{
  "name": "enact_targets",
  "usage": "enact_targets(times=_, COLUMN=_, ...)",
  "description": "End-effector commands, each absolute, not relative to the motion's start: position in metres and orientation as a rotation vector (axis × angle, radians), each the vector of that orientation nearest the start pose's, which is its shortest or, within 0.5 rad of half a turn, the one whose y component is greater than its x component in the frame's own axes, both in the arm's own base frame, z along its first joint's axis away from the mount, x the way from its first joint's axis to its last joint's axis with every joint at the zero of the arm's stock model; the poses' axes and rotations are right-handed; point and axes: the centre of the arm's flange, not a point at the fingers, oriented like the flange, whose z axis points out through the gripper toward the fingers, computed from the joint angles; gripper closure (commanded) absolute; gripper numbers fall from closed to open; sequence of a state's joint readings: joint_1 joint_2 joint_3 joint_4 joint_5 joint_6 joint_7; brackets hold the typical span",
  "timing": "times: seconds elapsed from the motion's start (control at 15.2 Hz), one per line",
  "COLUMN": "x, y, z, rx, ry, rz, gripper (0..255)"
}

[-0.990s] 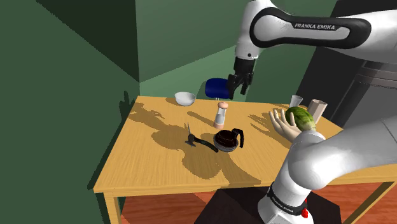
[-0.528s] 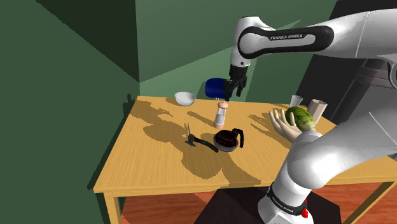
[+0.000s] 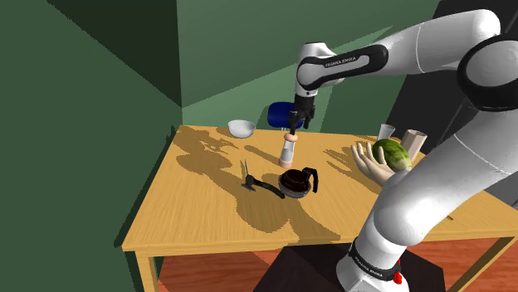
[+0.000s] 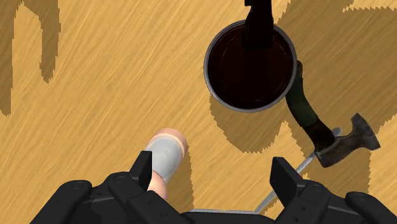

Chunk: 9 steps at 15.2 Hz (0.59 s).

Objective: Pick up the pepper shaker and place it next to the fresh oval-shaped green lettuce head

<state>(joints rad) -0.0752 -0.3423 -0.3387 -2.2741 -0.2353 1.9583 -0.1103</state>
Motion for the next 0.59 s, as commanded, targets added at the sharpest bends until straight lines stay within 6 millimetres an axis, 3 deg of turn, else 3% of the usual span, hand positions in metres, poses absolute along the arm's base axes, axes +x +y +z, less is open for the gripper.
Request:
enact_targets(times=0.0, x=0.420, y=-0.222, z=0.477, rx=-3.242, ry=0.318, rz=0.023, gripper=0)
enact_targets(times=0.53, x=0.465, y=-0.293, z=0.434, rx=-3.272, ry=0.311, rz=0.033, gripper=0)
